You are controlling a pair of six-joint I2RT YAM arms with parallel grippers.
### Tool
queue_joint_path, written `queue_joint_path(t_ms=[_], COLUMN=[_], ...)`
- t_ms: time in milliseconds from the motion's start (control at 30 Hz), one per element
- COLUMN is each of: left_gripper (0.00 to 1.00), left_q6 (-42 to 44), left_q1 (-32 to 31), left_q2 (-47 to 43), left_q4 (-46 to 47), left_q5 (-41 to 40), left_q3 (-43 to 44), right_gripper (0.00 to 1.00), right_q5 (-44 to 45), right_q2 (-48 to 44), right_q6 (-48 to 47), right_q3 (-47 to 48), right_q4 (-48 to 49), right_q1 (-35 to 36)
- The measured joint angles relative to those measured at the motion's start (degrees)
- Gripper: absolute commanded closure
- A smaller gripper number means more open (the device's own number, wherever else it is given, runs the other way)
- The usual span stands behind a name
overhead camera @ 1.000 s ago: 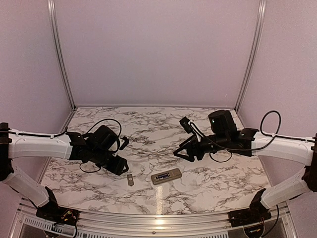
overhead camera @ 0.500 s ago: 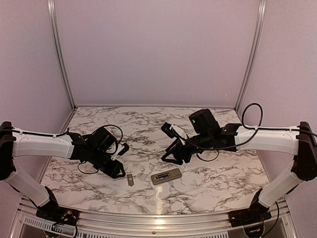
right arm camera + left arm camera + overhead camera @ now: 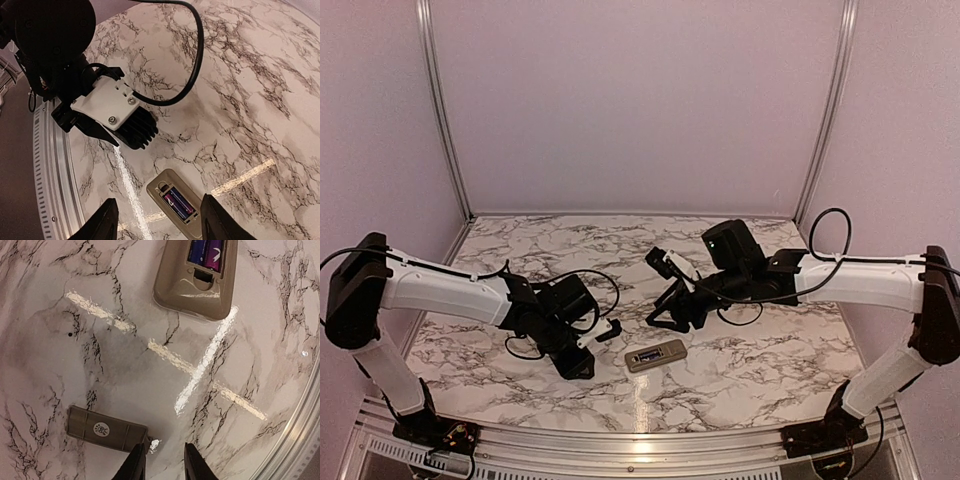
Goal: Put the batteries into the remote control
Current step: Pick up the battery cover from the center of the board.
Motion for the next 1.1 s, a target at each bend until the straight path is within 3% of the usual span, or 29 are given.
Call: queue_joint_path(t_ms=[300,767,1100], left_gripper=[0.73,0.99,1.0], left_q6=[2.7,4.7,4.5], left_q1=[-0.2,-1.9,-2.0], left_q2=[1.9,3.6,0.5], left_q4=[-1.0,-0.7,-1.2], left_q5=[-3.0,-5.0,-1.5], left_q3=[0.3,1.1,1.6], right_gripper=[0.45,0.46,0.46], right_q5=[-0.4,-0.7,-1.2], right_q2=[-0.2,-0.2,-0.6], right_q6=[0.0,0.0,0.0], right_q3=[0.0,0.0,0.0], right_q4=[0.0,0.0,0.0], right_q1=[0.0,0.0,-0.4])
